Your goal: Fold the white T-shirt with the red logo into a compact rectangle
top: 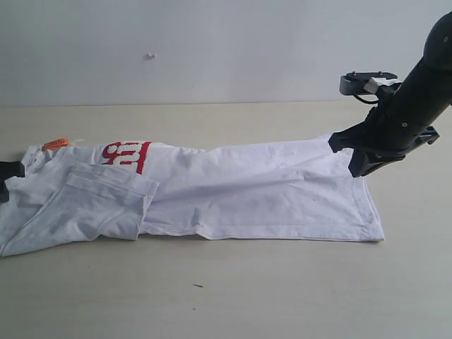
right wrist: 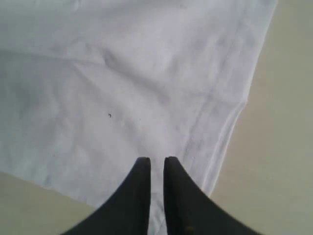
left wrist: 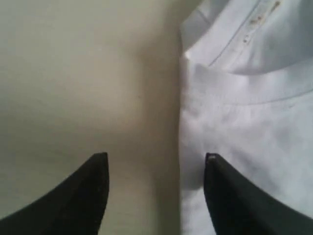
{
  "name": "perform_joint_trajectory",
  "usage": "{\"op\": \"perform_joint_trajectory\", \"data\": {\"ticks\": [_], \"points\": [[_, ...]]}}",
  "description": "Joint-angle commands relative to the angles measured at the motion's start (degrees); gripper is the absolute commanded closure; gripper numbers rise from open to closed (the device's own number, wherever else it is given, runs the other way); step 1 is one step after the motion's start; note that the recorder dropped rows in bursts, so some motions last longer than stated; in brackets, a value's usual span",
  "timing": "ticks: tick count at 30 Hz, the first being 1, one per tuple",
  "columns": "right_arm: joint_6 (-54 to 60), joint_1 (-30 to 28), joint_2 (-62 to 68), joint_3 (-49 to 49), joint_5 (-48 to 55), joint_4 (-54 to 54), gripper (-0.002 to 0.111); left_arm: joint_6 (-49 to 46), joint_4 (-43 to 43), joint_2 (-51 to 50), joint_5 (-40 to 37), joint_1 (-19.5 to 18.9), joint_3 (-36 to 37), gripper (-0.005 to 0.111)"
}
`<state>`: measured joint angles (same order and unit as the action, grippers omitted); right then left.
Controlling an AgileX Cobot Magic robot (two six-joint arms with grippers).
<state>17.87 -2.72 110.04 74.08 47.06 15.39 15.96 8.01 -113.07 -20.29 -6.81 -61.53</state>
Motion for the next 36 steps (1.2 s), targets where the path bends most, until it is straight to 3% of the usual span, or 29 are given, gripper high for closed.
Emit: {"op": "perform_joint_trajectory", "data": {"ticks": [1, 14, 20, 28, 32, 36], "points": [[0.4, 0.1, -0.6, 0.0, -0.6, 0.9, 0.090, -4.4, -5.8, -1.5, 3.0, -0.2, 0.2, 0.050], [0.4, 0.1, -0.5, 0.0, -0.9, 1.6, 0.089, -14.5, -14.4, -1.7, 0.4, -0.2, 0.1, 0.050], [0.5, 0.1, -0.5, 0.0, -0.8, 1.8, 0.089, -32.1, -33.0, -1.7, -1.8, -0.2, 0.1, 0.053], [0.5, 0.1, -0.5, 0.0, -0.2, 2.2, 0.089, -32.2, -31.7, -1.5, -1.7, -0.9, 0.1, 0.053], [0.5, 0.1, -0.5, 0.0, -0.6, 2.2, 0.089, -30.3, -32.2, -1.7, -1.9, -4.4, 0.1, 0.053], [0.5, 0.1, -0.5, 0.0, -0.9, 2.3, 0.089, -37.4, -39.9, -3.9, -4.5, -3.8, 0.1, 0.067]]}}
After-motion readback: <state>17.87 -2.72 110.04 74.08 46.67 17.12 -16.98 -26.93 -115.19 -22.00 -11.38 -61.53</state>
